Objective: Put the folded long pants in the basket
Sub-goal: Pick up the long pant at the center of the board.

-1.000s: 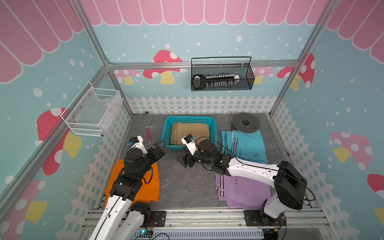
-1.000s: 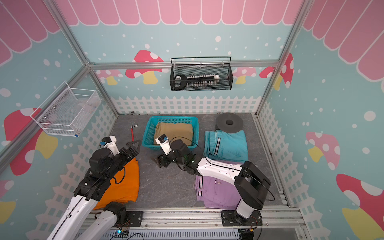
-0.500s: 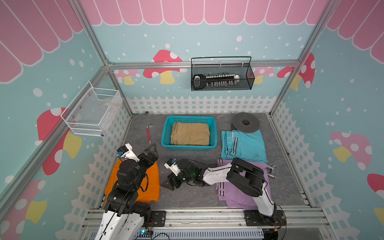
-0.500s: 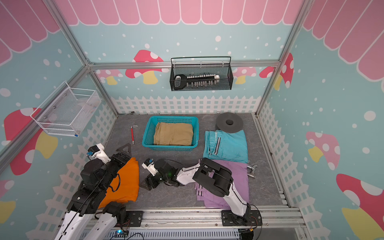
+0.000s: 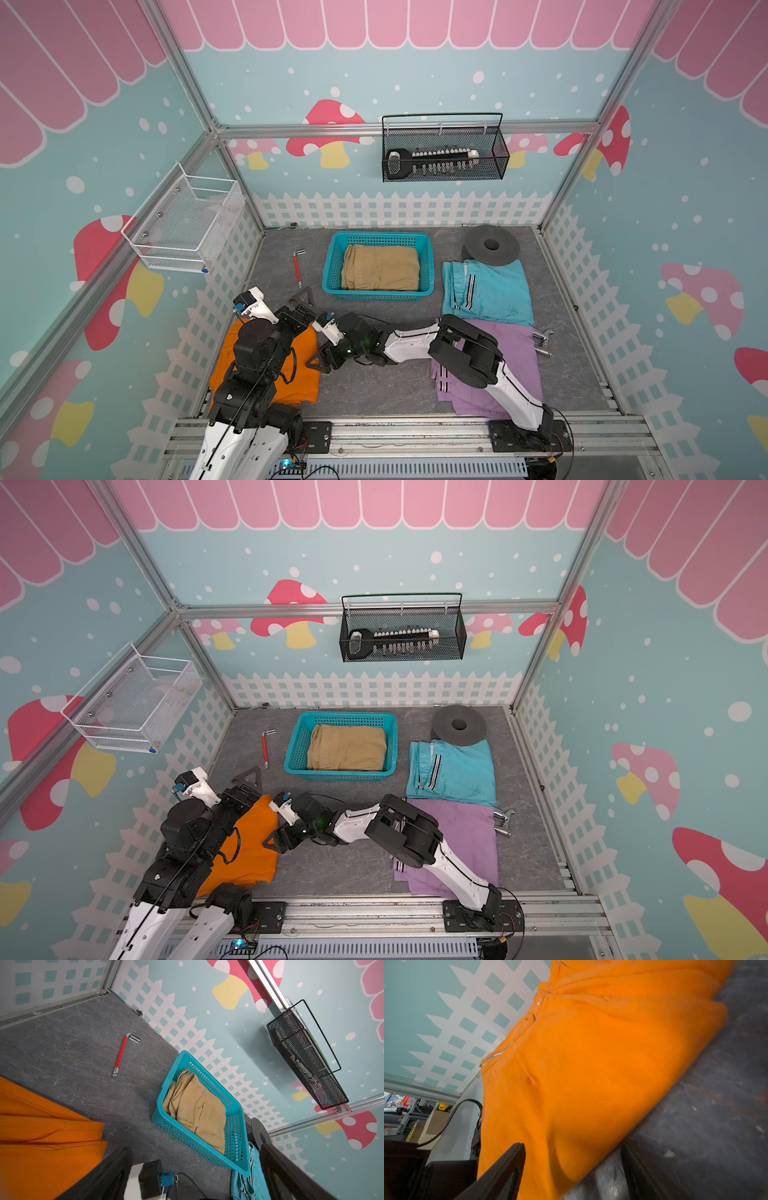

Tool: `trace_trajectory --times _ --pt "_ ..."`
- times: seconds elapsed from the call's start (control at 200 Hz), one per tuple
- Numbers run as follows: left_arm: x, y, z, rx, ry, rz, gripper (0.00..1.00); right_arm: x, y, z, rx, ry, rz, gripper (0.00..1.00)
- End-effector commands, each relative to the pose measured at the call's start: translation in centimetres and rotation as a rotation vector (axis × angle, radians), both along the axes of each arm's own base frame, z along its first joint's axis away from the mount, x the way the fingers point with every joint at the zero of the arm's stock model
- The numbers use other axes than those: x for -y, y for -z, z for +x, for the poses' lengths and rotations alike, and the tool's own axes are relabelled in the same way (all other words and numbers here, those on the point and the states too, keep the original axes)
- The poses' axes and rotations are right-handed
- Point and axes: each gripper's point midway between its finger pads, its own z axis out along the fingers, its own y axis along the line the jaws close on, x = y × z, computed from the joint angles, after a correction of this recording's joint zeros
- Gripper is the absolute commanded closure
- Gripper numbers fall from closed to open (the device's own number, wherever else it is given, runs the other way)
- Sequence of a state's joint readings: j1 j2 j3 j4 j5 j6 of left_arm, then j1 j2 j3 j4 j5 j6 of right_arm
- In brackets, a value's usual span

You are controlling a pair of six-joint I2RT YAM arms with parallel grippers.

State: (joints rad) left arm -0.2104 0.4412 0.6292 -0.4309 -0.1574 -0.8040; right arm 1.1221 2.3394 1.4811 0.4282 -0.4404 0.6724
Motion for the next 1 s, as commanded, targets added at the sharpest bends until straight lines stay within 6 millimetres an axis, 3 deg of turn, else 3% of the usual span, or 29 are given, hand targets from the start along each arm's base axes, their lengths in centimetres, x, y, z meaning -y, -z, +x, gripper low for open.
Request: trace_trajectory --times 0.0,0.065,0.11,0.135,0.225,0.305,0.445,0.665,0.755,0.8,0.996 --pt "-0.6 0.6 -0.3 -0.036 -0.032 -0.011 0.01 0.0 2.8 -1.0 -0.047 -0.009 -0.08 0.21" --pt "-0.6 0.7 -0.2 -0.038 -0.034 -0.011 0.01 -0.4 2.9 -1.0 -0.05 -0.015 -0.079 0.23" --pt "-0.6 0.8 -0.2 -0.041 -0.035 -0.011 0.01 -0.7 2.9 -1.1 -0.052 -0.023 -0.076 0.3" --pt "-0.6 0.9 -0.1 -0.044 -0.035 -0.011 0.01 -0.8 2.9 -1.2 -0.054 -0.028 -0.073 0.38" --pt "-0.4 1.0 0.0 -0.048 -0.029 -0.01 0.01 -1.0 3.3 -1.0 -0.052 -0.022 -0.077 0.83" --pt "-0.2 0.9 0.0 -0.048 -0.016 -0.01 0.01 -0.4 3.6 -0.5 -0.019 0.011 -0.093 1.0" --pt "1.0 0.9 -0.1 -0.048 0.057 -0.021 0.01 3.8 3.5 0.7 0.09 0.123 -0.146 1.0" --pt "3.2 2.2 0.3 -0.095 0.171 -0.048 0.01 13.7 3.1 0.3 0.14 0.244 -0.202 1.0" --pt "4.0 3.4 0.4 -0.127 0.214 -0.058 0.01 18.2 3.9 0.2 0.129 0.292 -0.23 1.0" --pt "4.3 4.2 0.5 -0.143 0.226 -0.057 0.01 19.6 2.9 0.4 0.123 0.309 -0.203 1.0" --pt "4.0 8.0 1.0 -0.219 0.194 -0.063 0.01 24.0 3.4 1.2 0.067 0.359 -0.185 1.0"
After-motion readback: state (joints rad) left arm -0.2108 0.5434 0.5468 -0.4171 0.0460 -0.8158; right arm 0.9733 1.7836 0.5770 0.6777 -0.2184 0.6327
